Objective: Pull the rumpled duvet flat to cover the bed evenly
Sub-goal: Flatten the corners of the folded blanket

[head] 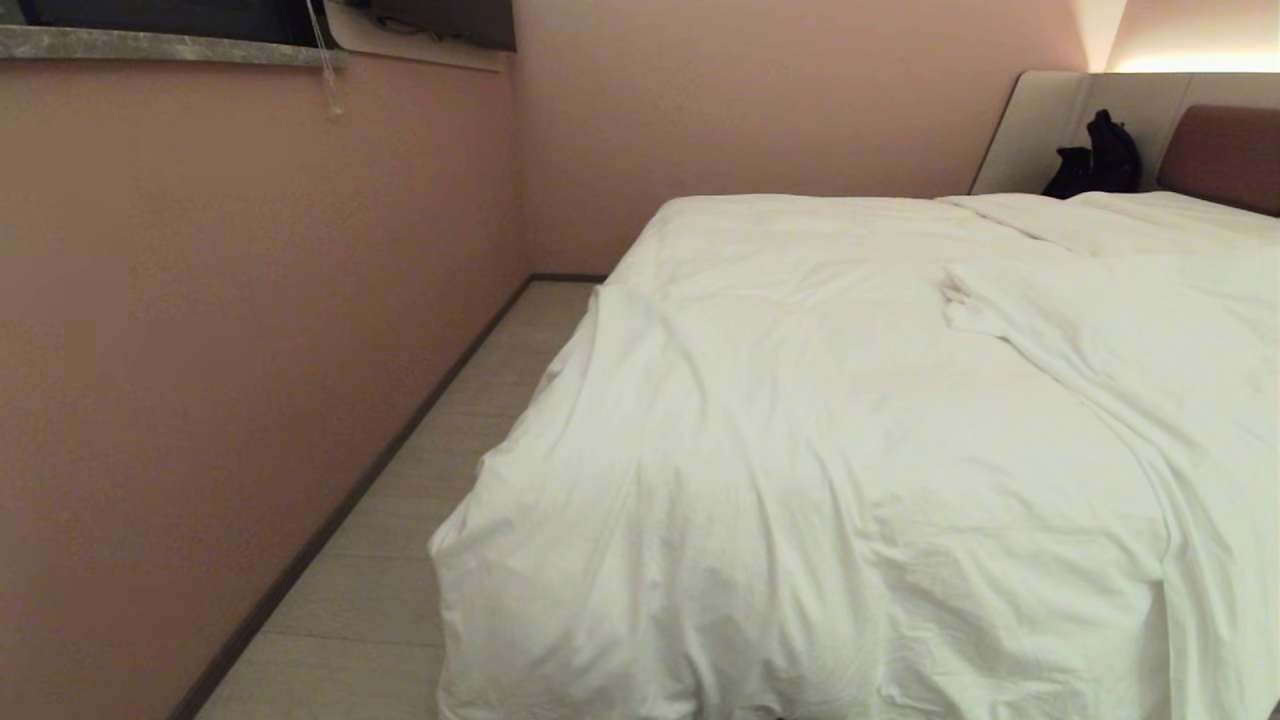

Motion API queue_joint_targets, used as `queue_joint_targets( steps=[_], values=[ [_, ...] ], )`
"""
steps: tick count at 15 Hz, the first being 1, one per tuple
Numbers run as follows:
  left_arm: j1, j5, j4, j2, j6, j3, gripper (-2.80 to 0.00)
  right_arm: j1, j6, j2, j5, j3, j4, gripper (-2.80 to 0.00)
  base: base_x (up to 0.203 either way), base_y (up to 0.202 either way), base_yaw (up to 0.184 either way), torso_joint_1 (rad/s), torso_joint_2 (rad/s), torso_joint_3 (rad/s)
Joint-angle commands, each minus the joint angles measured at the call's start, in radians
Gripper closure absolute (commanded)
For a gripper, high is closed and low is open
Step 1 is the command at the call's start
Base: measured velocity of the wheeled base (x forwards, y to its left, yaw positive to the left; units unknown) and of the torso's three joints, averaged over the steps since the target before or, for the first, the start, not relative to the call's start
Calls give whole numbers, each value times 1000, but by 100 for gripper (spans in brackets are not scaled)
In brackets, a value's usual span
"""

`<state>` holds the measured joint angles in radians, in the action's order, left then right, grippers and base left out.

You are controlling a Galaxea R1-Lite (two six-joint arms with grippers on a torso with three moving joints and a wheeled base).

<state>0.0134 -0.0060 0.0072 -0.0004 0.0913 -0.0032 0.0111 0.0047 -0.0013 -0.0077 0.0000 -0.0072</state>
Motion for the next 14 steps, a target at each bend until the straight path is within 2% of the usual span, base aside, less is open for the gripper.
queue_joint_targets(
  steps=[1,4,8,14],
  values=[
    [0,0,0,0,-1,0,0,0,0,1,0,0,0,0,0,0,0,0,0,0],
    [0,0,0,0,-1,0,0,0,0,1,0,0,0,0,24,0,1,0,1,0],
    [0,-2,0,0,-1,2,0,0,0,1,0,0,0,0,178,0,-1,4,0,3],
    [0,-2,2,0,-1,2,0,0,0,1,0,0,0,0,10,0,0,1,0,0]
  ],
)
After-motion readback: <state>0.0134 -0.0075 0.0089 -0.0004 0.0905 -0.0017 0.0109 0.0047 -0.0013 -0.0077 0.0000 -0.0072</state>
